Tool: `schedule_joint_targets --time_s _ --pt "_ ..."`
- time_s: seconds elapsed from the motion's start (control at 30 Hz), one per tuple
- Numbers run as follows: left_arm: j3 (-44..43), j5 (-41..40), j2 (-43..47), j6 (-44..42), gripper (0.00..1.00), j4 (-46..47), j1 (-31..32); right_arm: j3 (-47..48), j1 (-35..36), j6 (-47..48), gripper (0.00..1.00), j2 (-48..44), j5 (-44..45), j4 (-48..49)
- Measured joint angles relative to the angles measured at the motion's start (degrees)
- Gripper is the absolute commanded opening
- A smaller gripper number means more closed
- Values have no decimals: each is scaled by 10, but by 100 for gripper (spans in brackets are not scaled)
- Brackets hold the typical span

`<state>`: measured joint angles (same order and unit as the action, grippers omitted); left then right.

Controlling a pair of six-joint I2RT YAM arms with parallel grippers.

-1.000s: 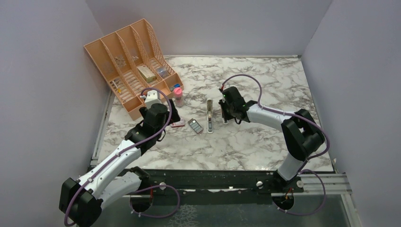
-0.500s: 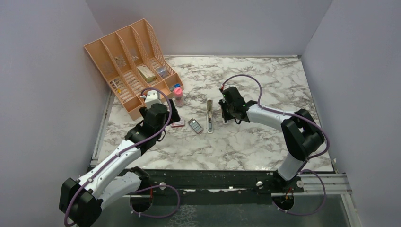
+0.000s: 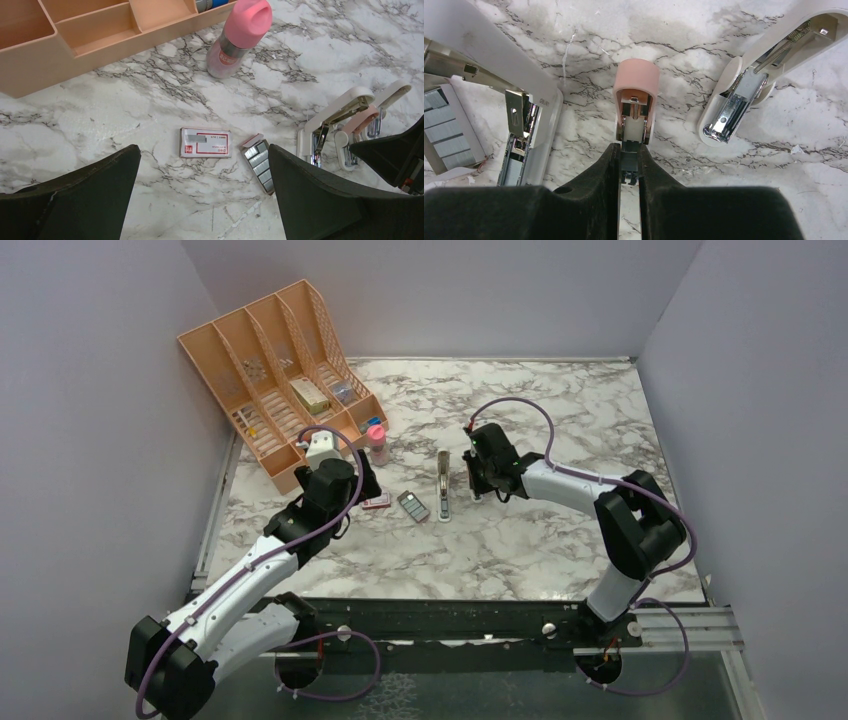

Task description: Load the staples into the stapler

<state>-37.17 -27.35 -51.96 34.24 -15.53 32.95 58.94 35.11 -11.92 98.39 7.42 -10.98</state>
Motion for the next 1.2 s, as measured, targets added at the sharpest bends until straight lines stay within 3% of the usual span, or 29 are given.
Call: schedule_joint_targets --time_s 1.2 --pt "0 0 0 0 99 0 0 -21 0 -5 21 -7 -1 11"
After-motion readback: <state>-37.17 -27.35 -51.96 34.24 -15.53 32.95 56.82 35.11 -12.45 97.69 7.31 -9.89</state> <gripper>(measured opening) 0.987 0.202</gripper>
